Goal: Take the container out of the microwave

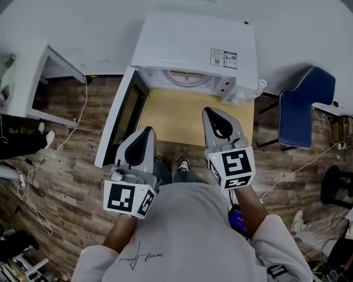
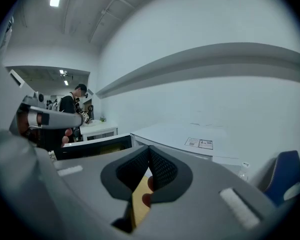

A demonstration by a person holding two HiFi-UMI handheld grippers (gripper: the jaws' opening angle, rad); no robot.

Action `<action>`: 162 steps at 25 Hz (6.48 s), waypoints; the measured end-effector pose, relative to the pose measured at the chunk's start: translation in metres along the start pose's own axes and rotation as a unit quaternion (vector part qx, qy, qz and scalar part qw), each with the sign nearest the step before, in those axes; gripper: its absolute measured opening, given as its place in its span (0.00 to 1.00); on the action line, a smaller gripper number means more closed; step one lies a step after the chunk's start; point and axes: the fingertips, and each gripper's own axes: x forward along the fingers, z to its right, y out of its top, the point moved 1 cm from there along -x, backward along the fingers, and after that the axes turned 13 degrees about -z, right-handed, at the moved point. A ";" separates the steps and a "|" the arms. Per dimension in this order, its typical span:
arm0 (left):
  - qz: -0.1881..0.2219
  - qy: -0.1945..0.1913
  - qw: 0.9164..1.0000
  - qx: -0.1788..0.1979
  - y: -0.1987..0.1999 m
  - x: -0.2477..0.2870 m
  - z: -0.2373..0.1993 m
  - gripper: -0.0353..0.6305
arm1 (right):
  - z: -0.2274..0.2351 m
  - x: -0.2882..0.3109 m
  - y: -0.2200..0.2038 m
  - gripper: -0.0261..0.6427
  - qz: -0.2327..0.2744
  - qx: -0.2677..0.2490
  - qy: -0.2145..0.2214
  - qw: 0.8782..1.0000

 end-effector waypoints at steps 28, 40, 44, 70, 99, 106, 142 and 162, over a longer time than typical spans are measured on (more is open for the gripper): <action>-0.020 0.001 1.000 -0.015 -0.007 0.021 -0.041 0.05 | 0.000 0.143 -0.023 0.07 -0.113 -0.193 -0.053 0.973; -0.028 0.009 1.000 -0.010 -0.010 0.018 -0.057 0.05 | 0.020 0.218 -0.056 0.09 -0.191 -0.313 -0.107 0.924; -0.028 0.013 0.999 -0.019 -0.011 0.018 -0.065 0.05 | 0.022 0.238 -0.064 0.09 -0.205 -0.350 -0.121 0.906; -0.026 0.020 0.998 -0.049 -0.016 0.010 -0.082 0.05 | 0.047 0.306 -0.090 0.22 -0.267 -0.459 -0.164 0.831; -0.020 0.010 0.998 -0.050 -0.016 0.010 -0.078 0.05 | 0.043 0.296 -0.095 0.13 -0.269 -0.479 -0.172 0.818; -0.014 0.011 0.999 -0.050 -0.016 0.005 -0.075 0.05 | 0.037 0.284 -0.094 0.13 -0.266 -0.469 -0.158 0.827; 0.009 0.003 0.999 -0.040 -0.019 -0.016 -0.047 0.05 | 0.009 0.191 -0.085 0.13 -0.239 -0.384 -0.101 0.886; 0.012 0.006 0.999 -0.044 -0.018 -0.017 -0.042 0.05 | -0.013 0.123 -0.079 0.13 -0.197 -0.256 -0.025 0.946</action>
